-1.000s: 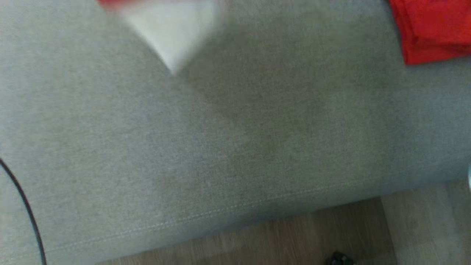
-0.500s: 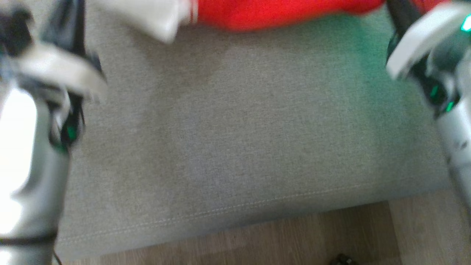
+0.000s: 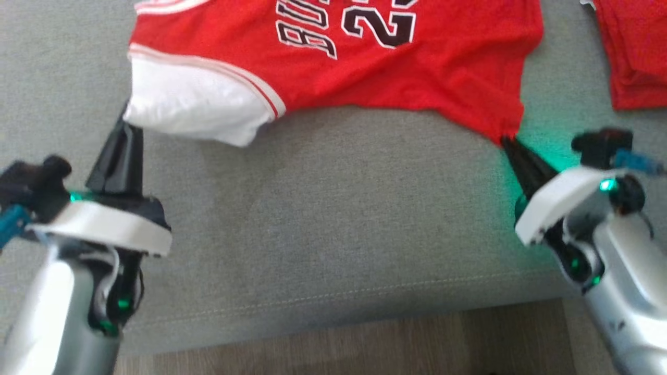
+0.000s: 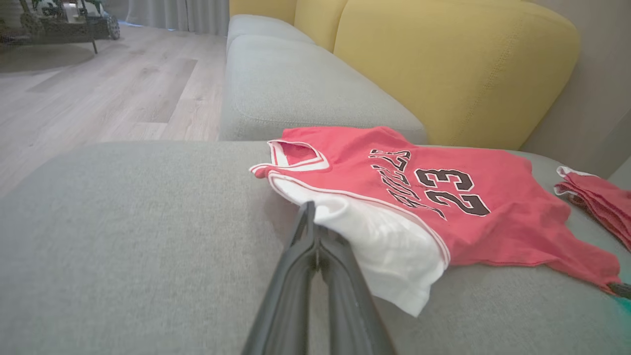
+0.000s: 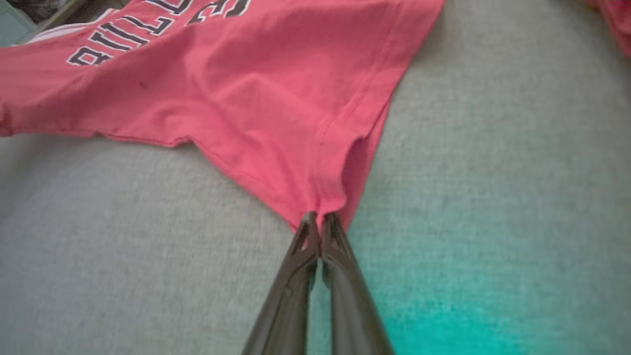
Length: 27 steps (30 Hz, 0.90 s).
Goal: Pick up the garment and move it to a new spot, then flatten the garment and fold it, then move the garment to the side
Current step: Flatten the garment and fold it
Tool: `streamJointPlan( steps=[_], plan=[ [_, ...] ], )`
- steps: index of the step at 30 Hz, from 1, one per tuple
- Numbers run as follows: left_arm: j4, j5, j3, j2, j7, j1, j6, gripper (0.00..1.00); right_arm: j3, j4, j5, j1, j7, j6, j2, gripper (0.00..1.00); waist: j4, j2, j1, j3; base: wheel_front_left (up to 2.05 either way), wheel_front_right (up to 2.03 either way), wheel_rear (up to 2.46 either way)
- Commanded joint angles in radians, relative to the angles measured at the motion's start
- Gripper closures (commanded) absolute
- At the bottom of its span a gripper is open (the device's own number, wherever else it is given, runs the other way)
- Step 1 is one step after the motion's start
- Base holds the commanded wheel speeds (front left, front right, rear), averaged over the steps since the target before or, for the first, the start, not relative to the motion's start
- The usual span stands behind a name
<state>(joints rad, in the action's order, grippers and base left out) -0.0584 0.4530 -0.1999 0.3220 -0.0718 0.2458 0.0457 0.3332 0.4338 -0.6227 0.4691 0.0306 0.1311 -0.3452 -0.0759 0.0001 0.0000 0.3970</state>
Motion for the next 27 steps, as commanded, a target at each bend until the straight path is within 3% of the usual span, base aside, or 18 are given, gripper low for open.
streamJointPlan(
  steps=[1, 3, 4, 5, 7, 18, 25, 26, 27],
  plan=[
    [-0.039, 0.008, 0.048, 0.017, -0.012, 0.009, 0.011, 1.00, 0.008, -0.037, 0.007, -0.029, -0.017, 0.000, -0.002, 0.91, 0.002, -0.0001, 0.0000, -0.002, 0.00, 0.00, 0.00],
    [-0.038, 0.010, 0.046, 0.015, -0.024, -0.017, 0.011, 1.00, 0.004, -0.055, 0.005, -0.066, -0.032, 0.000, 0.002, 0.77, 0.005, -0.0001, 0.0000, -0.006, 0.00, 0.00, 0.00],
    [-0.036, 0.011, 0.046, 0.013, -0.030, -0.026, 0.012, 1.00, -0.003, -0.061, 0.002, -0.082, -0.039, 0.000, 0.004, 0.60, 0.007, -0.0001, 0.0000, -0.009, 0.00, 0.00, 0.00],
    [-0.033, 0.012, 0.046, 0.013, -0.034, -0.033, 0.011, 1.00, -0.007, -0.069, 0.003, -0.095, -0.046, 0.000, 0.005, 0.29, 0.009, -0.0001, 0.0000, -0.012, 0.00, 0.00, 0.00],
    [-0.027, 0.012, 0.044, 0.013, -0.041, -0.043, 0.011, 1.00, -0.012, -0.090, 0.007, -0.121, -0.060, 0.000, 0.007, 0.00, 0.011, -0.0001, 0.0000, -0.020, 0.00, 0.00, 0.00],
    [-0.022, 0.013, 0.048, 0.023, -0.049, -0.048, 0.017, 1.00, -0.034, -0.169, 0.023, -0.195, -0.108, 0.000, 0.011, 0.00, 0.001, -0.0001, 0.0000, -0.027, 0.00, 0.00, 0.00],
    [-0.024, 0.005, 0.035, 0.024, -0.049, -0.037, 0.023, 1.00, -0.037, -0.082, 0.070, -0.134, -0.146, 0.000, 0.038, 0.00, 0.009, -0.0001, 0.0000, -0.016, 0.00, 0.00, 0.00],
    [-0.025, 0.005, 0.036, 0.025, -0.048, -0.037, 0.024, 1.00, -0.035, -0.069, 0.077, -0.122, -0.153, 0.000, 0.042, 0.05, 0.010, -0.0001, 0.0000, -0.014, 0.00, 0.00, 0.00],
    [-0.027, 0.004, 0.036, 0.026, -0.048, -0.037, 0.026, 1.00, -0.034, -0.055, 0.082, -0.111, -0.159, 0.000, 0.048, 0.16, 0.010, -0.0001, 0.0000, -0.012, 0.00, 0.00, 0.00]
  ],
)
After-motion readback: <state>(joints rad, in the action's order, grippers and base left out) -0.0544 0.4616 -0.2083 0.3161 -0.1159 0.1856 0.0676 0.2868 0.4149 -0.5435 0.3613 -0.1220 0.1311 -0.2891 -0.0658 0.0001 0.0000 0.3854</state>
